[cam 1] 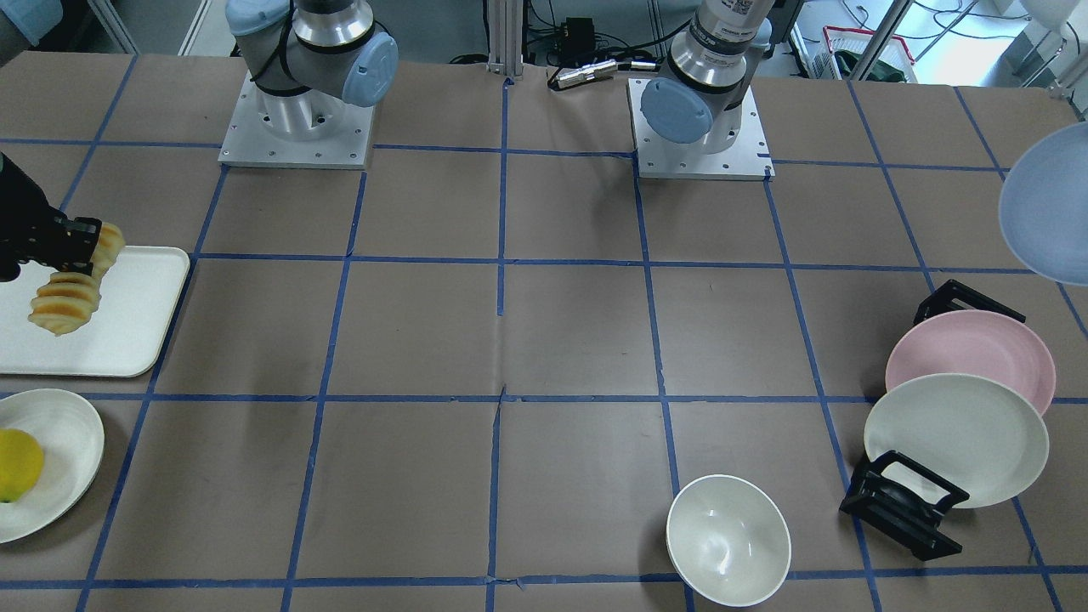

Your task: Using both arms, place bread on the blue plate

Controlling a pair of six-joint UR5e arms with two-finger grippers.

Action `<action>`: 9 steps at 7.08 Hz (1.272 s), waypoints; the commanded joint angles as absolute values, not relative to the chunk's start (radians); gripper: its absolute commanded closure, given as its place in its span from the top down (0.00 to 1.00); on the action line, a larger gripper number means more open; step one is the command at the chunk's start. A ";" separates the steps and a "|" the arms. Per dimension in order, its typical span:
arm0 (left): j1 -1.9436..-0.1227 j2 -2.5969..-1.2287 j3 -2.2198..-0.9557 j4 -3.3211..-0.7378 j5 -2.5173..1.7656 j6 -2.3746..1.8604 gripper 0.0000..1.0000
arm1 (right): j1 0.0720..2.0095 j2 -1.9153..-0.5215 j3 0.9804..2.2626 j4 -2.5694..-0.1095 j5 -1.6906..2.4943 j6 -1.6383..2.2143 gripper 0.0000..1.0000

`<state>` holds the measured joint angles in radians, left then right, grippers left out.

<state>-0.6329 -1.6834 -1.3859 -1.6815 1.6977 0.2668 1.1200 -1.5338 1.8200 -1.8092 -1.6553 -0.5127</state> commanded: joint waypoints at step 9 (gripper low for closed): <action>-1.470 -1.854 -1.856 -1.106 0.967 0.368 0.00 | 1.239 -1.548 1.805 -1.726 -1.612 -0.290 0.00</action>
<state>-1.4484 -1.7973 -1.7888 -1.1878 0.9825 0.3678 1.2212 -1.5425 1.8053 -1.7498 -1.6164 -0.3240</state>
